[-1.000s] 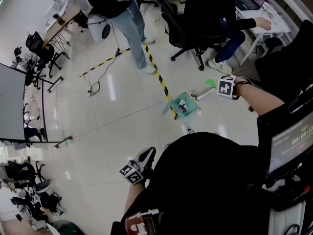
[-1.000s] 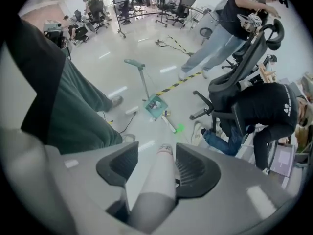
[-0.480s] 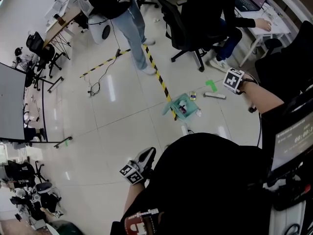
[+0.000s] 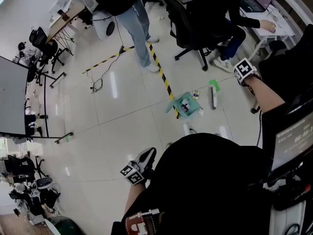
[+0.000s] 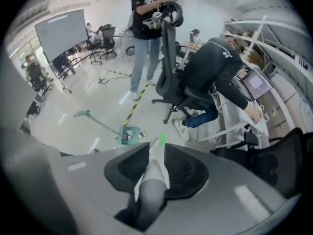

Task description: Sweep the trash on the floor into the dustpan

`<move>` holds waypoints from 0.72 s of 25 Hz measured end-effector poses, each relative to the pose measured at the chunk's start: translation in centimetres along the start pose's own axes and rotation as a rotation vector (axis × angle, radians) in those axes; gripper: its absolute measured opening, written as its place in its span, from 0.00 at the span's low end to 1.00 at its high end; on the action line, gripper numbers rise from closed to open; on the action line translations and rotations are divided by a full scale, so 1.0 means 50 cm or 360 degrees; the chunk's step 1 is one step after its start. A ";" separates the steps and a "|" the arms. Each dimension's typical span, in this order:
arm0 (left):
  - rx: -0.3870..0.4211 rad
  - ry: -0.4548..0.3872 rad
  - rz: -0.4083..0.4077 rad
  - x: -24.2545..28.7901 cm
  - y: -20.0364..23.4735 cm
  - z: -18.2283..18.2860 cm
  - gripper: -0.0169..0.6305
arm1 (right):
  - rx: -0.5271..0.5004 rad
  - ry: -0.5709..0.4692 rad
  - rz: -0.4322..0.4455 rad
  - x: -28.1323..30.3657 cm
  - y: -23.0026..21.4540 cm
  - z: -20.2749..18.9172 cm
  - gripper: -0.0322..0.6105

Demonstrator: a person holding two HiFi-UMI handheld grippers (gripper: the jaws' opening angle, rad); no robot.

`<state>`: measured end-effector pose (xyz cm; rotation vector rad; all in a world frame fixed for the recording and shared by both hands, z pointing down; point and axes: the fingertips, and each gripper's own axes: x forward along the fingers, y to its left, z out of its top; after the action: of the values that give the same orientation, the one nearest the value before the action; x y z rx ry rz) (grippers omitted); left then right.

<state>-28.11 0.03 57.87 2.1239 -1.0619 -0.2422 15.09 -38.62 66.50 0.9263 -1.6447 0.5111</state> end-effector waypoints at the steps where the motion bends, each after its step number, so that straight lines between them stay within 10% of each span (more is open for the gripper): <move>1: -0.0001 -0.0002 0.0006 -0.003 0.000 0.000 0.02 | 0.0043 -0.0020 0.0004 -0.002 0.000 0.007 0.20; 18: -0.0019 -0.0064 0.0081 -0.044 -0.009 0.008 0.02 | -0.0985 -0.0410 0.0388 -0.033 0.393 0.179 0.20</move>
<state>-29.44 1.65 56.95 2.0861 -1.1336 -0.2668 -5.78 -33.01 65.09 0.3412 -1.9980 0.0211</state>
